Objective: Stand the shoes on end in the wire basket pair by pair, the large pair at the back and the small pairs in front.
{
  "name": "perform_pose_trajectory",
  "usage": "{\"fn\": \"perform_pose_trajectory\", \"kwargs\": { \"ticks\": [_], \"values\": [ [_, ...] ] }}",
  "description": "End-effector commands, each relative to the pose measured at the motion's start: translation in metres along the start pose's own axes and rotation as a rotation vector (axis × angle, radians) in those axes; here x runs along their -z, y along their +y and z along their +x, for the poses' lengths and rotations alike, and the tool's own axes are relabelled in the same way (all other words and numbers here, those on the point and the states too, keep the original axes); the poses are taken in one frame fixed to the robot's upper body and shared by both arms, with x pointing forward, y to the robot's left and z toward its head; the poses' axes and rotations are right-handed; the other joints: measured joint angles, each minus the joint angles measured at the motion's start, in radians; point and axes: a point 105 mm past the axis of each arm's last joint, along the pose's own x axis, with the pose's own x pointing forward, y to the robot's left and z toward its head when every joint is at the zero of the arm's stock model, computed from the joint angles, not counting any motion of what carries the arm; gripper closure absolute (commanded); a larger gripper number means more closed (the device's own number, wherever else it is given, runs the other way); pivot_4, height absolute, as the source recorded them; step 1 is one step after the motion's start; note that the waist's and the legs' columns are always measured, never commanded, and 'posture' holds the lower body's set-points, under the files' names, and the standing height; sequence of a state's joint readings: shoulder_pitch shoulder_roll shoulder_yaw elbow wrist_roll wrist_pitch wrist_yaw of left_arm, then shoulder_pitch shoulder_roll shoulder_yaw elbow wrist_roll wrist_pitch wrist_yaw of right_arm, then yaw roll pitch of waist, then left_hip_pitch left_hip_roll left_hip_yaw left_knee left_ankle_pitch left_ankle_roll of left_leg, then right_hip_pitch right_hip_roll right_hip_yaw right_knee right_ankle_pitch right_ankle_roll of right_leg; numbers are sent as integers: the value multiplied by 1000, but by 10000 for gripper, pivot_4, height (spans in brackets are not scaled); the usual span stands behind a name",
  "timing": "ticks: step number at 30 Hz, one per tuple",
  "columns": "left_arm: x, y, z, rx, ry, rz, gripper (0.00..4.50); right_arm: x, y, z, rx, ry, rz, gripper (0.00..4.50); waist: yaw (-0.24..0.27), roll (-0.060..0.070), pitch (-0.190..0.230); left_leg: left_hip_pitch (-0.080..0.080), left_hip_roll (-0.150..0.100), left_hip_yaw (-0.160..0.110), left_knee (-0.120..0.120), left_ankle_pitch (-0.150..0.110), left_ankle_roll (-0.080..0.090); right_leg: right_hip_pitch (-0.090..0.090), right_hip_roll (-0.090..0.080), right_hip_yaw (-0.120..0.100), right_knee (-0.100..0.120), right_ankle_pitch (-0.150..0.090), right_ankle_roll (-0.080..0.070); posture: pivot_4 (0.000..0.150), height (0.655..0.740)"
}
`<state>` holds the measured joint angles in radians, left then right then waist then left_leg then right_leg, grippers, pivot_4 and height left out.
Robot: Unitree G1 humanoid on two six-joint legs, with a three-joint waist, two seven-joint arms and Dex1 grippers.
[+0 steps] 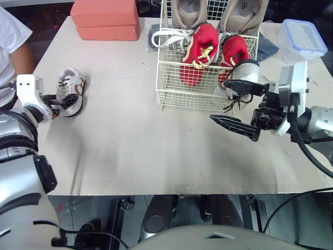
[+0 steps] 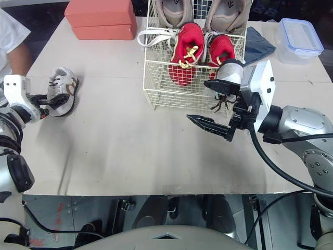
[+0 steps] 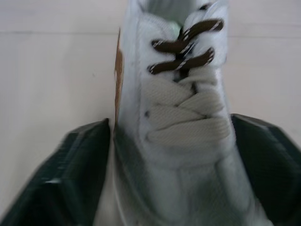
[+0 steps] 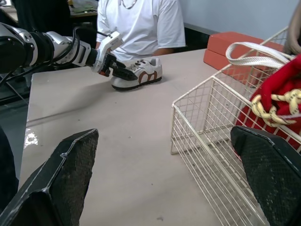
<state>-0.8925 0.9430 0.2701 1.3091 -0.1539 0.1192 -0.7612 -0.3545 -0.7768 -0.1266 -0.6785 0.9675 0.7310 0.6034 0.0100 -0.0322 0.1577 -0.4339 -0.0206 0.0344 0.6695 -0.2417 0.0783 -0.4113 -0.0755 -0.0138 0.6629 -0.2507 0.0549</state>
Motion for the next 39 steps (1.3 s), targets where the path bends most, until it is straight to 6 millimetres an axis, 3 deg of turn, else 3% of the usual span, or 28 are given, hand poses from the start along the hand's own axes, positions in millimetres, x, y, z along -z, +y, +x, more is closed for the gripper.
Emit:
{"fn": "perform_pose_trajectory", "kwargs": {
  "ticks": [1, 6, 9, 10, 12, 14, 16, 19, 22, 23, 25, 28, 33, 39],
  "values": [
    [-11, 1, 0, -6, -48, -4, 20754, -11, 1, -4, 16, -40, -53, 0, -1, 0, 0, 0, 0, 0, 0, 0, 0, 0, 0, 0, 0, 0, 0, 1500, 7400],
    [-10, -1, 0, 8, -70, -27, 38532, -11, 0, -7, 23, -42, -50, 0, 5, 0, 0, 0, 0, 0, 0, 0, 0, 0, -1, 0, 0, 0, 0, 1500, 7400],
    [-13, 0, -1, 2, -102, -23, 42524, -11, 0, -8, 27, -45, -46, 0, 4, 0, 0, 0, -1, 0, 0, 0, 0, 0, -2, 0, 0, 0, 0, 1500, 7400],
    [-19, -1, -2, 17, -139, 0, 42524, -11, 0, -9, 29, -50, -44, 0, 4, 0, 0, 0, 0, 0, 0, 0, 0, 0, -2, 0, 0, 0, 0, 1500, 7400],
    [-59, -13, -7, 59, -355, 87, 42524, -14, -1, -10, 32, -67, -35, 0, 4, 0, 0, 0, 0, 0, 0, 0, 0, 0, -2, 0, 0, 0, 0, 1500, 7400],
    [-85, -23, -14, 90, -512, 107, 42524, -17, -2, -10, 33, -85, -23, 0, 7, -2, 0, -1, 0, -1, 0, 0, 0, 0, -3, 0, -1, 0, 0, 1500, 7400],
    [-105, -47, -20, 152, -639, 179, 42524, -21, -2, -10, 33, -114, 5, 0, 4, -3, 0, -2, 0, -2, 0, 0, -1, 0, -4, -1, -1, 0, 0, 1500, 7400],
    [-133, -105, -34, 273, -835, 184, 42524, -26, -4, -6, 28, -141, 40, 0, 6, -3, 0, -2, -1, -2, 0, 0, -1, 0, -5, 0, -2, 0, 0, 1500, 7400],
    [-151, -189, -54, 488, -964, 165, 42524, -37, -10, 2, 24, -193, 90, 0, 3, -3, 0, -2, -1, -2, 0, 0, -1, 0, -6, 0, -1, 0, 0, 1500, 7400],
    [-156, -210, -61, 544, -991, 133, 42524, -42, -12, 4, 20, -211, 109, 0, 2, -2, 0, -2, -1, -2, 0, 0, -1, 0, -5, 0, -1, 0, 0, 1500, 7400],
    [-161, -229, -71, 588, -1012, 96, 42524, -47, -16, 7, 21, -234, 136, 0, 3, -2, 0, -2, -2, -2, 1, 0, -1, 0, -5, 0, -1, 0, 0, 1500, 7400],
    [-162, -290, -97, 815, -1018, 33, 42524, -62, -34, 21, 76, -300, 209, 0, -15, -2, 0, -1, -2, -2, 0, 0, -1, 0, -3, 1, 0, 0, 0, 1500, 7400],
    [-155, -324, -112, 947, -984, 41, 42524, -71, -36, 40, 81, -344, 306, 0, -29, 1, 0, 0, -1, -2, 0, 1, -1, 0, -1, 2, 0, 0, 0, 1500, 7400],
    [-145, -337, -113, 996, -955, 82, 42524, -81, -43, 54, 130, -388, 366, 0, -21, 2, 0, 0, -1, -1, 0, 1, -1, 0, 4, 2, 0, 0, 0, 1500, 7400]
  ]
}}
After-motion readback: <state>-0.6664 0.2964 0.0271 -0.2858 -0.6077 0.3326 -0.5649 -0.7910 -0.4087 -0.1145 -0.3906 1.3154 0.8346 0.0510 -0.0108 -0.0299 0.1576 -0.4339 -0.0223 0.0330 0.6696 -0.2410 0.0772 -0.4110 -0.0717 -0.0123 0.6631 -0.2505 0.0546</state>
